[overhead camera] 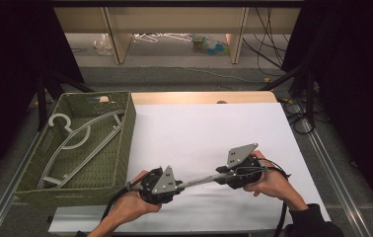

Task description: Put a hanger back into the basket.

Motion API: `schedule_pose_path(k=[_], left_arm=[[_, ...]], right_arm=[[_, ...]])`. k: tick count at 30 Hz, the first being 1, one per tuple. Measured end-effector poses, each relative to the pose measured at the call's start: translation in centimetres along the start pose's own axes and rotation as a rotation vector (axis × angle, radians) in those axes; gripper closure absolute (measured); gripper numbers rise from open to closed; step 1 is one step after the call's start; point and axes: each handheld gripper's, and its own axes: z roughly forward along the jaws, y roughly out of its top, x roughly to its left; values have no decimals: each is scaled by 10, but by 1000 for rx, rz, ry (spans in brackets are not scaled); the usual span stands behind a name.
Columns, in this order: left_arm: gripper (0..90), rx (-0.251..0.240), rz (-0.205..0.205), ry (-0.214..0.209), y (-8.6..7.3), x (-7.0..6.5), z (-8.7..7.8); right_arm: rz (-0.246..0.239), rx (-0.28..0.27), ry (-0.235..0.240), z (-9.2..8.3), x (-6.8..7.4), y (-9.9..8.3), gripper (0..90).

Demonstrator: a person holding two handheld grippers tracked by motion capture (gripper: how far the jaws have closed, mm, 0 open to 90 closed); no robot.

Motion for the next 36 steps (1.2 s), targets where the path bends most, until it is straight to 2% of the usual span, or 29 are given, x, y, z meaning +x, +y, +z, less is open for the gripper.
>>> schedule_pose_path(k=[1,2,3,6,8,9,10,11,12,13,17,18,23,25,30,36], left_arm=[[787,-1,-20,-5,0,1,-1],[790,-6,-38,-8,0,1,-1],[790,-2,-52,-7,0,2,-1],[790,-13,-96,-21,-2,3,-2],[791,-22,-145,-31,-3,4,-4],[791,-26,-164,-33,-3,6,-5],[791,-42,-213,-43,-5,7,-6],[791,-45,-230,-43,-6,9,-8],[791,-68,-262,-56,-7,11,-8],[791,-72,-305,-52,-9,12,-10],[791,-97,-368,-57,-13,16,-12],[791,-101,-373,-44,-13,17,-14],[792,-145,-441,-47,-18,23,-23],[791,-167,-463,-31,-19,25,-28],[791,-211,-524,-24,-22,31,-42],[791,-250,-562,-25,-24,34,-57]], right_arm=[[8,-5,-21,-1,0,0,555],[24,-1,-68,-2,1,1,491],[24,-1,-68,-2,1,1,491],[69,-32,-125,-5,3,3,420],[91,-66,-167,-9,4,4,395],[94,-71,-164,-12,4,4,390],[101,-88,-174,-15,6,5,381],[116,-108,-187,-18,8,5,376],[121,-114,-190,-20,10,5,377],[117,-131,-206,-22,13,5,377],[136,-169,-198,-27,24,1,374],[139,-167,-188,-27,26,0,373],[140,-141,-157,-20,36,-7,371],[145,-133,-151,-18,37,-9,368],[146,-128,-140,-16,39,-11,367],[159,-130,-135,-16,40,-14,367]])
